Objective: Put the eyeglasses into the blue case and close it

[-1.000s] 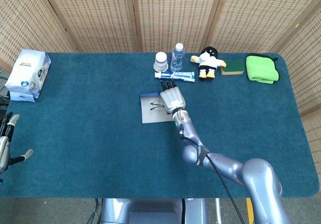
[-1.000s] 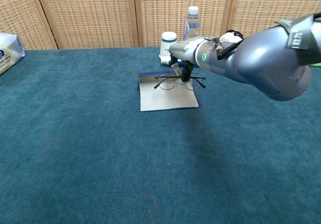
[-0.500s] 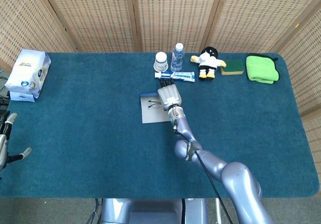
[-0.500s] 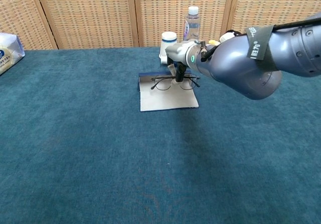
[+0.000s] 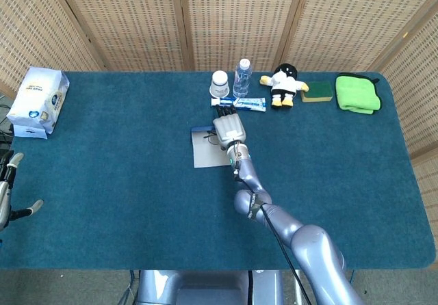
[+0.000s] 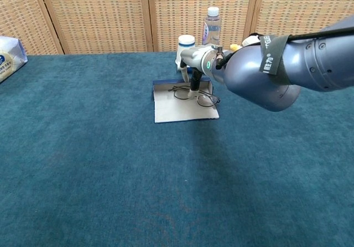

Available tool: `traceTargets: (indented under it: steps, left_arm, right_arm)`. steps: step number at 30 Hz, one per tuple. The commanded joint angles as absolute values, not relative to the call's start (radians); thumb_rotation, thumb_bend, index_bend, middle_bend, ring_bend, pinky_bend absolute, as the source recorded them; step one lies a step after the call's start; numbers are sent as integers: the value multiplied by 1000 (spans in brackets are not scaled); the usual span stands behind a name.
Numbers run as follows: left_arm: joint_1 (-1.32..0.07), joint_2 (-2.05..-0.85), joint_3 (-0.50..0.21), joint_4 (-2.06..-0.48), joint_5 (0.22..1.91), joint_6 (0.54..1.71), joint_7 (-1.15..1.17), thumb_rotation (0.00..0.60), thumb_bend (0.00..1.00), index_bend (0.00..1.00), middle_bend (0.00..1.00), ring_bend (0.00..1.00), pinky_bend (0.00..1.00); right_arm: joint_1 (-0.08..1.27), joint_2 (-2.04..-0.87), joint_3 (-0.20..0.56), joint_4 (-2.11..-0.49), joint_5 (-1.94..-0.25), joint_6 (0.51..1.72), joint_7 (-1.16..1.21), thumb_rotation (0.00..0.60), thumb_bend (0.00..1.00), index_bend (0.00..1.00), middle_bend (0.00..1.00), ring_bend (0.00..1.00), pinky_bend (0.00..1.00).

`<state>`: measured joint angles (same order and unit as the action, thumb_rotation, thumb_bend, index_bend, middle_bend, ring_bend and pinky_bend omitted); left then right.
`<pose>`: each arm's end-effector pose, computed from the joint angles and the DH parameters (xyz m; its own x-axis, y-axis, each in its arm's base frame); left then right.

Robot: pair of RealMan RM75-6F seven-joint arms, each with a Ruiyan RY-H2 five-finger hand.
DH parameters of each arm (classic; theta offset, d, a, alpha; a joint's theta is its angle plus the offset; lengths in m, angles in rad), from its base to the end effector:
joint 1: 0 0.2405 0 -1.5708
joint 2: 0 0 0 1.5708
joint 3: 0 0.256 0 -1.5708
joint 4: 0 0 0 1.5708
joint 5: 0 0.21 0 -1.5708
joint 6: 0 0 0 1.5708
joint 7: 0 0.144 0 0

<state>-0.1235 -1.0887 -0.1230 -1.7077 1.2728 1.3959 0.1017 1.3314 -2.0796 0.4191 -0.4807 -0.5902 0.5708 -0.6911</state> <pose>-0.3142 0.2041 0.1684 0.3889 0.0263 0.9209 0.9079 0.1586 -0.3879 -0.0356 -0.4772 -0.1029 0.6290 -0.2427 0.7385 -0.7757 -0.2580 0.5759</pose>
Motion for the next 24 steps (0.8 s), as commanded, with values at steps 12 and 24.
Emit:
traceTargets:
  steps: [12, 24]
  left_arm:
    - [-118, -1081, -115, -1710, 1291, 1405, 82, 600, 0, 0, 0, 0, 0]
    - [-128, -1079, -125, -1698, 1261, 1382, 72, 600, 0, 0, 0, 0, 0]
  right_arm:
    - [1297, -1964, 460, -735, -715, 563, -458, 600, 983, 172, 0, 0, 0]
    - [1365, -2056, 449, -531, -696, 433, -384, 600, 1000, 72, 0, 0, 0]
